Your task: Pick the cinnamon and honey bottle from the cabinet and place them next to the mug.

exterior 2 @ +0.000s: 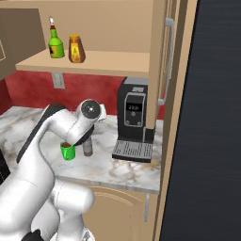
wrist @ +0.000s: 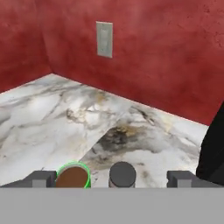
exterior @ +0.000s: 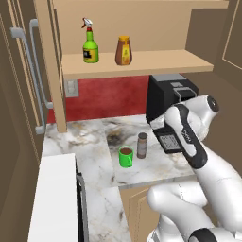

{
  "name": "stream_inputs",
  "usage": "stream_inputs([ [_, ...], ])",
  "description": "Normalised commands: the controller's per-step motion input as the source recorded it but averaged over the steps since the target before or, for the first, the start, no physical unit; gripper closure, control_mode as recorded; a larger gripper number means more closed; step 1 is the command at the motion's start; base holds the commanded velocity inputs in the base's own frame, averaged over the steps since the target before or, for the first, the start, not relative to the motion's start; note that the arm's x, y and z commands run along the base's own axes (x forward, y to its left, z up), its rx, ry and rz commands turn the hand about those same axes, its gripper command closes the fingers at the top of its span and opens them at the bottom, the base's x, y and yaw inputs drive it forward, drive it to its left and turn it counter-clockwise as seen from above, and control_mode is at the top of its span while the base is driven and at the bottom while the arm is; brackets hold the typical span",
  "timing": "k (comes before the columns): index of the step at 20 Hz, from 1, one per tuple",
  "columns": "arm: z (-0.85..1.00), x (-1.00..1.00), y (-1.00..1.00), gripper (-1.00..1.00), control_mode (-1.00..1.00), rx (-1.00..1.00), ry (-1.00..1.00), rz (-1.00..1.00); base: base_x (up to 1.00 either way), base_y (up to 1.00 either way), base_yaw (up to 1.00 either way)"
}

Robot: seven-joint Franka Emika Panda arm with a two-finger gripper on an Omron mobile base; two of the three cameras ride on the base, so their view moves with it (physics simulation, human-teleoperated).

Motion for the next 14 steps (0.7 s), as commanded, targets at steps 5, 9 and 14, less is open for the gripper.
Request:
stream_inputs([
  [5,0.66,-0.35,-0.01,-1.00,-1.00,0.05,0.11,-0.58,0.00,0.00,0.00],
  [9,0.90,-0.79,0.00,-1.00,-1.00,0.11,0.01,-0.42,0.00,0.00,0.00],
  [14,1.00,-0.70,0.00,-1.00,-1.00,0.05,-0.14,-0.15,0.00,0.00,0.00],
])
